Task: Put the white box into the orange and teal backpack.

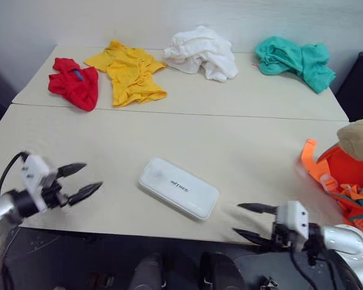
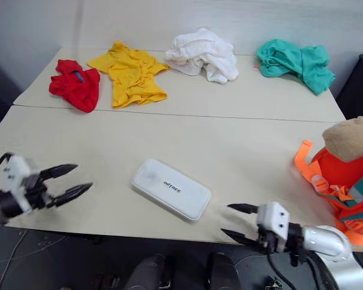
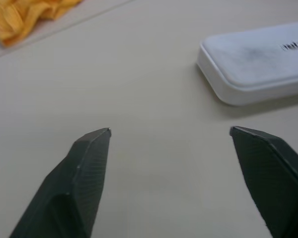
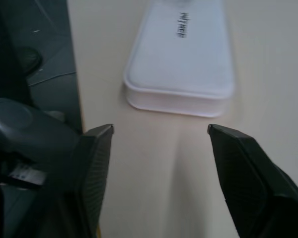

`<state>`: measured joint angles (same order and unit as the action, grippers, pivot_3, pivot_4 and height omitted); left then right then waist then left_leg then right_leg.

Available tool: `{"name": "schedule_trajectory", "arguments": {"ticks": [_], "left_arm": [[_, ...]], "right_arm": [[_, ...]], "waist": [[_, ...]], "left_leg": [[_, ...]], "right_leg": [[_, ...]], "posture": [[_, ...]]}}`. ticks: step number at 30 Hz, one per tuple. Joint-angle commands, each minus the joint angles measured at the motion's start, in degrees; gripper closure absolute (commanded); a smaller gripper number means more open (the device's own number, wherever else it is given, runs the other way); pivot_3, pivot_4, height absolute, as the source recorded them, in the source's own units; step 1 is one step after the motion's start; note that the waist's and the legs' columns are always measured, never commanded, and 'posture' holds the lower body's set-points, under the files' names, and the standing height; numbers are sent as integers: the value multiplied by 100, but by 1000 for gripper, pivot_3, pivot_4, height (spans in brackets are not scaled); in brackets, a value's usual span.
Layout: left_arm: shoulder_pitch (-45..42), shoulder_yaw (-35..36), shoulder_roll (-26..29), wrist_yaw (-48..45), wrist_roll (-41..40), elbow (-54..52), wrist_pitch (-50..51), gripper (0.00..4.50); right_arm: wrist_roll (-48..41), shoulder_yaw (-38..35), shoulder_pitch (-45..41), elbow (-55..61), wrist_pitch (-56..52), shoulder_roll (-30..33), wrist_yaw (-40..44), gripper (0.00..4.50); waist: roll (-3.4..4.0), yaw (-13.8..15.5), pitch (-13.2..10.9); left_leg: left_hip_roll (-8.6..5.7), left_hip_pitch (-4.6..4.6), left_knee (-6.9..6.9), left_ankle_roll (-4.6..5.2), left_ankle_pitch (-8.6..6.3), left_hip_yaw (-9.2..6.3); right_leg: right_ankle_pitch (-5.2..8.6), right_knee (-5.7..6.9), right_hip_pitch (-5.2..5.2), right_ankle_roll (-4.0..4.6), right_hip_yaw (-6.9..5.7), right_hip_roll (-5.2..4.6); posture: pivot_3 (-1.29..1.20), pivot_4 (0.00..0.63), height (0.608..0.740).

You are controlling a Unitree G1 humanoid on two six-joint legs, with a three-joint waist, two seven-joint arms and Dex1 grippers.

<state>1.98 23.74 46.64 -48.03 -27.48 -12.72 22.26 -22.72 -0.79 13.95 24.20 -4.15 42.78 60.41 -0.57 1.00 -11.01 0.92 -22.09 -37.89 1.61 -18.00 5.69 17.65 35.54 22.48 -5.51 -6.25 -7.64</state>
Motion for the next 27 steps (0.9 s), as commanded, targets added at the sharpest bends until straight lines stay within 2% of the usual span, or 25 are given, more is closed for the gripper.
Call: {"name": "schedule_trajectory", "arguments": {"ticks": [1,6,13,19,27], "left_arm": [[-373,-570,56,180,313,-10,205,1899],[-911,-1194,-42,95,492,234,244,3517],[-1422,-1862,-467,232,800,491,216,3517],[-1259,-2209,-573,36,907,392,137,3517],[-1100,-2398,-811,-25,780,-22,457,3517]], "right_arm": [[359,479,-212,67,-232,82,5,2715],[688,905,-532,-74,-418,-37,-100,4468],[834,1134,-1018,-163,-797,-413,-490,4468],[860,1125,-1091,-167,-798,-331,-460,4468],[940,891,-1760,-842,-700,-314,-485,4468]], "waist": [[0,8,0],[-2,9,-1],[-5,21,2],[-6,12,2],[-10,16,5]], "left_leg": [[-1,-4,-2,25,13,4],[-2,-7,-2,27,13,18],[-1,-5,-18,28,19,19],[-1,-7,-18,30,18,22],[-1,-1,-26,34,22,20]], "right_leg": [[0,0,3,-1,0,1],[-1,2,6,-3,-2,11],[-2,21,8,-5,1,11],[-2,20,7,-6,0,14],[-5,24,2,-9,3,10]], "posture": [[0,150,740],[0,150,740],[0,150,740],[0,150,740],[0,150,740]]}}
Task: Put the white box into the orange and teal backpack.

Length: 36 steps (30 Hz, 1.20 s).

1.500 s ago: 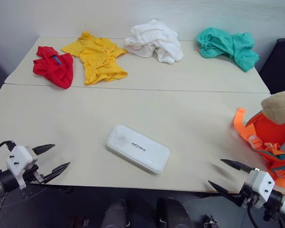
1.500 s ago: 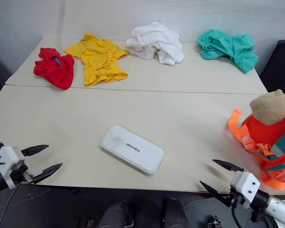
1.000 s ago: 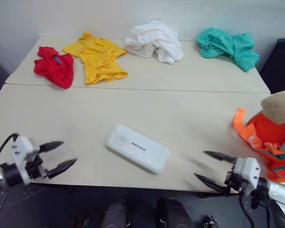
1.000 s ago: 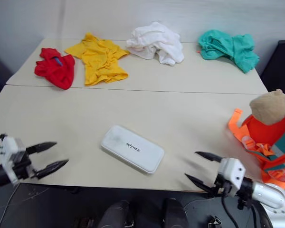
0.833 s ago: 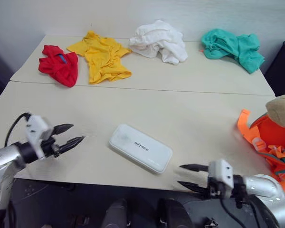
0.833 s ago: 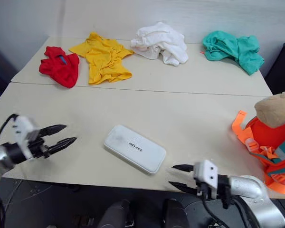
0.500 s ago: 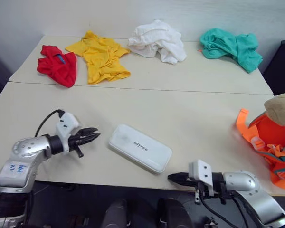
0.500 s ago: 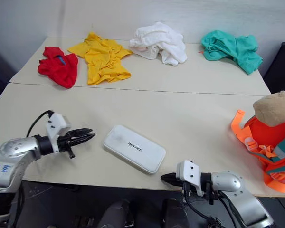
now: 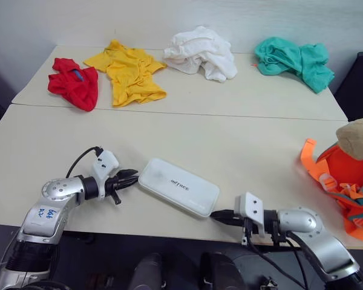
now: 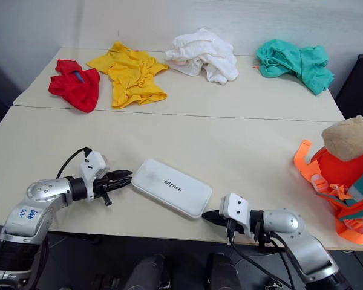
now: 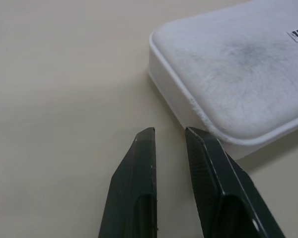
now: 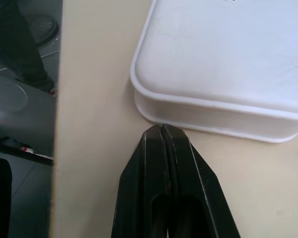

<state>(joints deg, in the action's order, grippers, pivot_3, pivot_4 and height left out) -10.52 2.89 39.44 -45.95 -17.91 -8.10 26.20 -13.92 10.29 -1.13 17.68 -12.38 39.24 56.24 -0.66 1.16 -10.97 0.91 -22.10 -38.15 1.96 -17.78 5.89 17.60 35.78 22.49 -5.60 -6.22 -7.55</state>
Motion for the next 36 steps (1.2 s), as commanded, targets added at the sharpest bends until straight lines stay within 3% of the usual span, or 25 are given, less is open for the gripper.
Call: {"name": "schedule_trajectory", "arguments": {"ticks": [1,8,14,17,21,25,30,36], "left_arm": [[196,-332,-122,-234,-195,-570,106,3517],[424,-193,-327,7,-192,-925,354,3517],[927,772,-257,239,-518,-1105,645,3517],[872,1645,-166,524,-1369,-1006,1943,2951],[484,1921,81,579,-1908,-577,3142,1733],[-1016,1974,-199,642,-2887,647,5795,505],[-2058,1694,-696,1145,-2734,1559,6605,505],[-2385,656,-578,1511,-3072,1944,6630,505]], "right_arm": [[78,-236,-331,-297,160,67,-35,4468],[204,-331,-669,-785,271,162,152,4468],[226,-499,-681,-928,197,428,330,4468],[163,-708,-683,-997,154,571,344,4500],[110,-761,-772,-1094,110,661,418,4500],[252,-526,-1096,-1256,196,598,562,4500],[442,-237,-1479,-1441,198,396,546,4500],[541,-23,-1700,-1484,162,103,476,4500]], "waist": [[0,0,0],[-4,18,3],[-4,6,3],[-4,0,2],[-4,18,3],[-8,28,3],[-14,-40,5],[-17,-123,8]], "left_leg": [[0,0,0,0,0,0],[-3,0,-1,1,0,-1],[-1,-1,0,1,0,-2],[1,-2,0,0,0,-5],[-3,-2,-4,1,2,-13],[-5,-8,-8,0,4,-18],[-9,-10,-10,-5,15,-16],[-6,-2,-7,-11,23,-10]], "right_leg": [[0,0,0,0,0,0],[0,-2,-3,0,-1,-3],[0,-4,-3,-1,-1,-3],[0,-3,-1,0,-4,-2],[0,-1,-6,-1,-9,-4],[0,1,-4,-1,-13,0],[-3,20,-6,-7,-16,13],[-2,21,-8,-8,-5,14]], "posture": [[0,150,740],[0,150,740],[0,150,740],[0,150,740],[0,150,740],[0,150,740],[0,150,740],[0,150,740]]}}
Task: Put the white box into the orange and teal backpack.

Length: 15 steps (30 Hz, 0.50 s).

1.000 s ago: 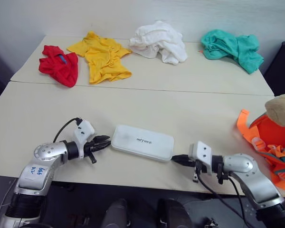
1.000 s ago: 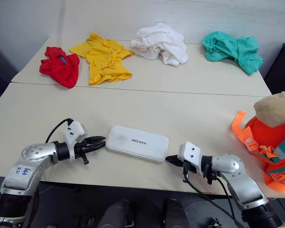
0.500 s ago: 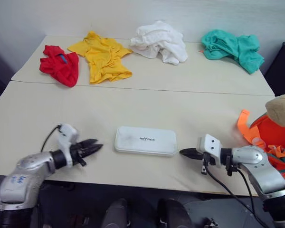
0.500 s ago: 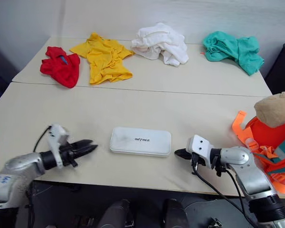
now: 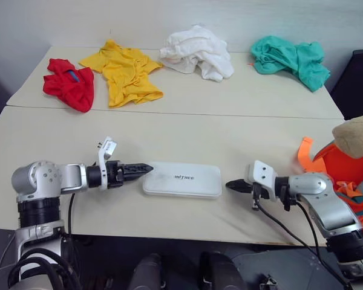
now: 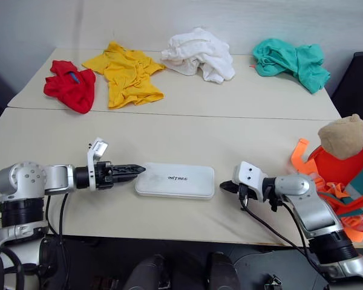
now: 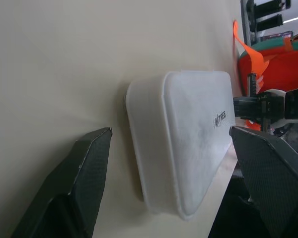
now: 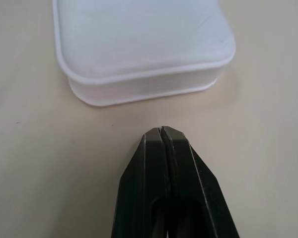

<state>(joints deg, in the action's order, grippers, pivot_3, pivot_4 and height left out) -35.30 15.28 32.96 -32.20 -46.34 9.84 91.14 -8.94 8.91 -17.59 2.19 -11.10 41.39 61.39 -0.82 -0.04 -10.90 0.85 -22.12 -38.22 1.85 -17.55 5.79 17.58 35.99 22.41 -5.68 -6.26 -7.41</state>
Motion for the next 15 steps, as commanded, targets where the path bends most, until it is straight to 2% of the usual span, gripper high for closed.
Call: {"name": "schedule_trajectory", "arguments": {"ticks": [1,9,12,15], "left_arm": [[85,-710,115,151,-369,183,136,505],[17,-732,-6,715,-1686,718,136,505],[45,-674,-36,946,-2117,787,136,1059],[77,-706,30,1148,-2618,850,136,1923]], "right_arm": [[57,141,-69,79,29,-162,-60,4500],[163,268,-149,85,65,-468,-209,4500],[169,249,-127,84,120,-496,-232,4500],[156,214,-64,80,201,-478,-221,4500]], "waist": [[0,-4,1],[-1,-6,3],[-1,-7,3],[-2,-7,2]], "left_leg": [[0,3,0,0,0,-1],[-1,5,0,-2,-1,-2],[-1,4,0,-2,-1,-1],[-1,-1,0,-2,-1,-2]], "right_leg": [[0,0,-2,0,2,-2],[0,0,-2,0,6,-6],[0,0,-1,0,6,-7],[0,0,3,0,6,-6]], "posture": [[0,150,740],[0,150,740],[0,150,740],[0,150,740]]}}
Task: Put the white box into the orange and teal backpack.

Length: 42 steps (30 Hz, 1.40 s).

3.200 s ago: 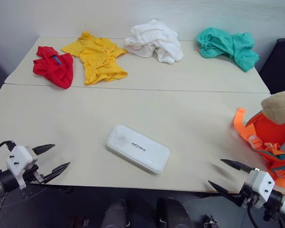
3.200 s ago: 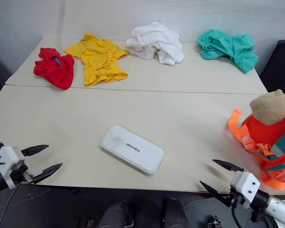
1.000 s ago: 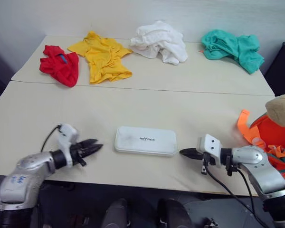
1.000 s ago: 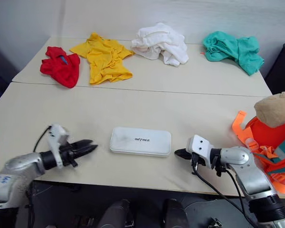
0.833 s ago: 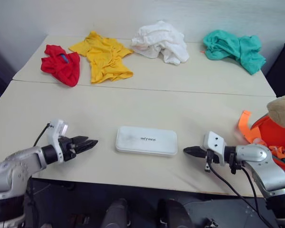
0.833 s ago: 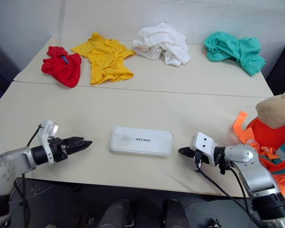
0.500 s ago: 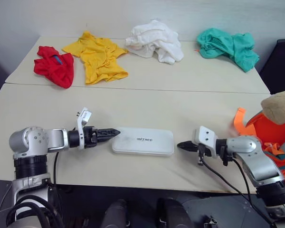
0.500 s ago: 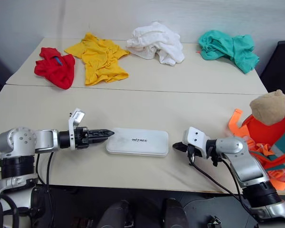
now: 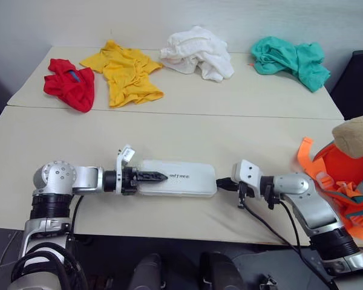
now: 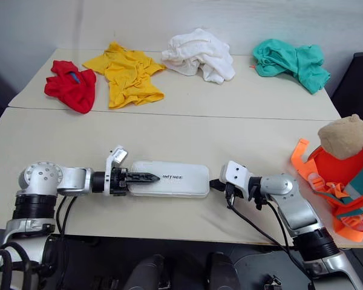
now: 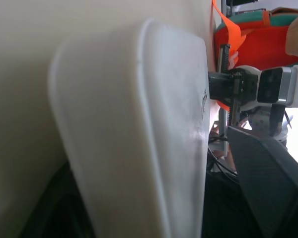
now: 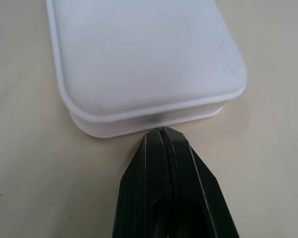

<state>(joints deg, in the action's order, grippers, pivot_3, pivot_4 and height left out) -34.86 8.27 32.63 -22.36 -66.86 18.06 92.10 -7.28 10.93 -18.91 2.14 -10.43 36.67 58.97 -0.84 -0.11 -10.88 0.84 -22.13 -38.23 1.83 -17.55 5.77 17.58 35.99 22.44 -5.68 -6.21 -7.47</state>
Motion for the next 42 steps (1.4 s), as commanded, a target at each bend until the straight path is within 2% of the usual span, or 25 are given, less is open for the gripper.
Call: {"name": "schedule_trajectory", "arguments": {"ticks": [1,4,5,9,13,15,18,23,26,29,31,34,39,42], "left_arm": [[45,-12,89,246,-675,43,40,2290],[117,-56,201,429,-1016,46,40,3080],[169,-21,254,443,-1154,7,40,3200],[454,415,299,442,-1408,-445,-17,3215],[1100,1077,84,-247,-1144,-1625,-1279,3215],[1358,952,168,-847,-695,-2065,-1860,3215],[1795,466,340,-1801,495,-2539,-3270,3215],[2152,202,187,-2992,1730,-2531,-5288,3215],[2348,64,206,-3709,2292,-2485,-6260,3215],[2386,14,272,-4103,2447,-2408,-6529,3215],[2370,14,290,-4231,2520,-2331,-6620,3215],[2375,72,323,-4409,2528,-2163,-6637,3215],[2353,138,290,-4612,2648,-1866,-6860,3215],[2373,214,247,-4628,2620,-1786,-6934,3215]], "right_arm": [[-13,-11,95,84,155,9,24,4500],[-39,-106,197,104,174,64,12,4500],[-98,-207,294,150,188,120,20,4500],[-587,-860,881,549,-24,372,21,4500],[-1479,-2288,2159,1430,-275,301,-327,3320],[-1950,-3022,2935,1972,-477,87,-583,2666],[-2441,-3960,4123,2650,-512,-355,-888,1629],[-2769,-4982,5159,2968,-186,-1062,-1373,18],[-2998,-5579,5539,2849,66,-1477,-1601,18],[-3161,-6228,5897,2552,433,-1921,-1806,18],[-3216,-6399,6012,2406,574,-2016,-1812,18],[-3207,-6415,5847,2172,582,-1826,-1888,18],[-3153,-6238,4739,1670,355,-1049,-2300,18],[-3122,-5949,4208,1481,193,-656,-2249,18]], "waist": [[0,-1,0],[0,-3,0],[0,-2,0],[0,5,0],[-1,33,-1],[0,75,0],[4,139,2],[6,141,5],[8,139,5],[12,142,4],[13,147,4],[14,114,4],[27,-41,2],[38,-9,1]], "left_leg": [[0,0,0,0,0,0],[1,2,-1,-1,1,-2],[1,1,-1,-1,1,-2],[0,-2,3,-1,0,-2],[-1,-10,4,0,0,-6],[-1,-11,3,-2,0,-9],[0,-1,11,-9,-4,-2],[1,6,29,-38,-35,22],[4,6,30,-36,-43,27],[7,6,38,-35,-46,25],[8,5,43,-33,-48,22],[6,9,43,-25,-49,24],[9,14,43,-23,-48,24],[10,13,44,7,-27,20]], "right_leg": [[0,0,1,0,0,0],[0,0,-2,0,0,0],[0,0,-2,0,0,0],[0,-3,0,0,-1,0],[0,-10,0,0,-4,-4],[0,-22,0,1,-7,-4],[2,-33,-2,4,-2,3],[1,-37,9,5,19,-1],[1,-37,14,6,24,0],[4,-40,16,10,23,-1],[4,-46,16,10,22,-2],[4,-46,13,10,27,-10],[4,-42,14,11,31,-11],[7,-37,15,16,23,-8]], "posture": [[0,150,740],[0,150,740],[0,150,740],[0,150,740],[0,150,740],[0,150,740],[0,150,740],[0,150,740],[0,150,740],[0,150,740],[0,150,740],[0,150,740],[0,150,740],[0,150,740]]}}
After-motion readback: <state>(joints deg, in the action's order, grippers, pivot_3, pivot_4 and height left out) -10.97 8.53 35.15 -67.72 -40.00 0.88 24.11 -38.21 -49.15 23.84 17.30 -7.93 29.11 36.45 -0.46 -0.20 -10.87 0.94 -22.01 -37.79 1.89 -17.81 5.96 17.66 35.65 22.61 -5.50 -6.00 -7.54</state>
